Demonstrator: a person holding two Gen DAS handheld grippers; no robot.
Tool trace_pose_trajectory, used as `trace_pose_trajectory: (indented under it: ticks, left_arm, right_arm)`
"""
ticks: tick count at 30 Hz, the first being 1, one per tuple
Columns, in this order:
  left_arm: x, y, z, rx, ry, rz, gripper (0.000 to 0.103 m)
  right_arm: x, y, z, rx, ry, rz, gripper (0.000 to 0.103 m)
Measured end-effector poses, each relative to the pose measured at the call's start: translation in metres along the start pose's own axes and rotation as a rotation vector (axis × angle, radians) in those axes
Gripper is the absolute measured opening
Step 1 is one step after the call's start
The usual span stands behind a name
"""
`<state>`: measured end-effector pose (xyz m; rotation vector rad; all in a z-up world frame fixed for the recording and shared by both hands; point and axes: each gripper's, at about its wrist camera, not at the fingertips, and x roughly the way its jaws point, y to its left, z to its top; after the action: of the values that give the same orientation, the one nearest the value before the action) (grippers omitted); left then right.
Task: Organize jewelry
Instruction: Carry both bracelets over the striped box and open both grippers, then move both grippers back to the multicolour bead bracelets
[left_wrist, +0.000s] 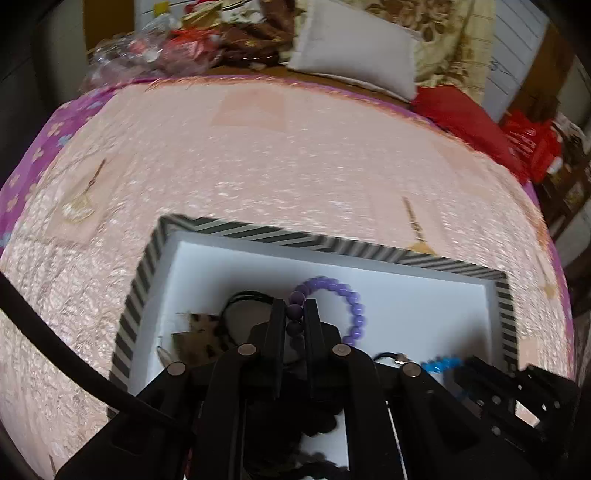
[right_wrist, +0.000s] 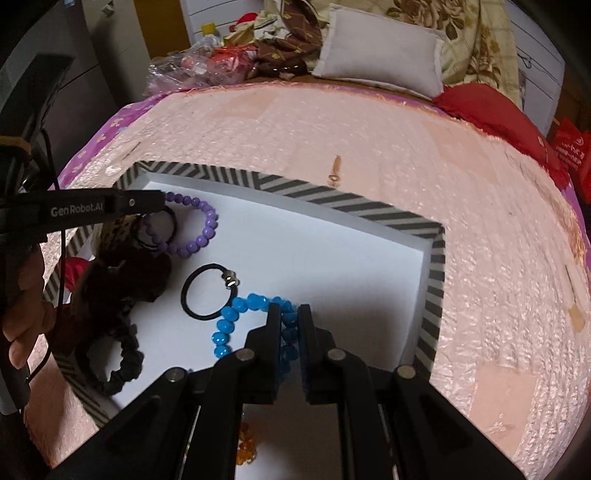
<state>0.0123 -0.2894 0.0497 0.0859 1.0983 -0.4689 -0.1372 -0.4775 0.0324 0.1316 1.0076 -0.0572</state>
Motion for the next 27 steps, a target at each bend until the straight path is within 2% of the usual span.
trace_pose_trajectory:
  ticks: [3, 4, 5, 6, 7, 8, 14, 16, 19, 27]
  left_arm:
    - [-0.001, 0.006, -0.002, -0.017, 0.001, 0.009, 0.011]
    - [-0.002, 0.007, -0.003, -0.014, 0.0, 0.014, 0.013]
    - [-0.005, 0.007, -0.004, -0.01, -0.002, 0.019, 0.018]
    - [-0.006, 0.007, -0.006, -0.006, -0.004, 0.026, 0.026]
    - [-0.01, 0.007, -0.008, -0.002, -0.009, 0.031, 0.029]
    - [-0.014, 0.007, -0.01, 0.001, -0.017, 0.031, 0.032]
    - [-0.047, 0.003, -0.031, 0.015, -0.087, 0.06, 0.032]
    - [-0.059, 0.002, -0.042, 0.025, -0.105, 0.075, 0.032]
    - [-0.074, 0.0, -0.061, 0.044, -0.12, 0.073, 0.032]
    - [-0.115, -0.005, -0.115, 0.074, -0.178, 0.089, 0.032]
  right_arm:
    - [-0.007, 0.001, -0.003, 0.011, -0.027, 0.013, 0.013]
    - [-0.011, 0.002, -0.004, 0.01, -0.034, 0.012, 0.02]
    - [-0.014, 0.003, -0.004, 0.008, -0.041, 0.012, 0.029]
    - [-0.018, 0.004, -0.005, 0.005, -0.048, 0.013, 0.033]
    - [-0.023, 0.005, -0.007, 0.002, -0.058, 0.015, 0.039]
    - [-0.027, 0.006, -0.008, 0.002, -0.065, 0.016, 0.039]
    - [-0.053, 0.014, -0.027, 0.042, -0.103, 0.06, 0.039]
    - [-0.061, 0.019, -0.035, 0.041, -0.121, 0.063, 0.04]
    - [-0.073, 0.024, -0.049, 0.058, -0.151, 0.063, 0.048]
    - [-0.097, 0.04, -0.087, 0.042, -0.156, 0.073, 0.049]
